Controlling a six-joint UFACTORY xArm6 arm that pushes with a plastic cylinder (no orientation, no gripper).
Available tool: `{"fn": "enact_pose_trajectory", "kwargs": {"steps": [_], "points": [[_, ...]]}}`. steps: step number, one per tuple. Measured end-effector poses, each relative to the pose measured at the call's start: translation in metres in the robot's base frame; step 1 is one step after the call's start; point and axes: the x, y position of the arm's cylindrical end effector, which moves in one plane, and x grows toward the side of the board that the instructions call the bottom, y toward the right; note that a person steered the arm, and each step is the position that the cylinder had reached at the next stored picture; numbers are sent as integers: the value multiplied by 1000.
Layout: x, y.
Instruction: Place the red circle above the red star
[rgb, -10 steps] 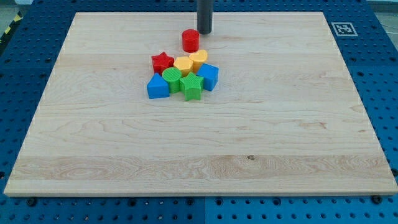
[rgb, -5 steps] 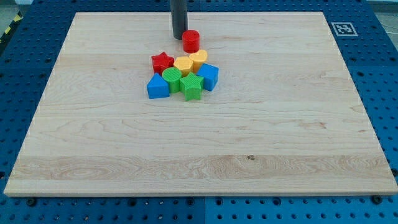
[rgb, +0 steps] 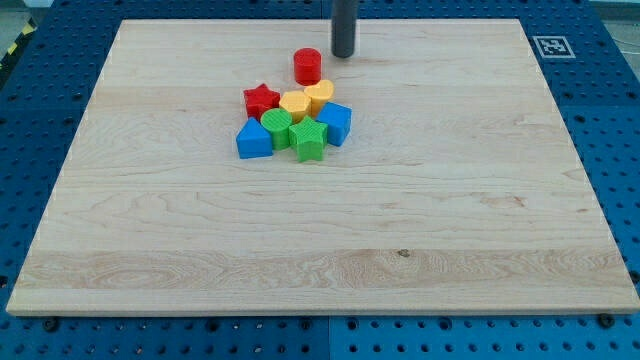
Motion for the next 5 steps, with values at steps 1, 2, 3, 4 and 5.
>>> {"fn": "enact_pose_trajectory", "kwargs": {"steps": [1,2,3,4,5], "points": [[37,-22],[30,-30],[4,-36],[34,-62],[38,-63]]}}
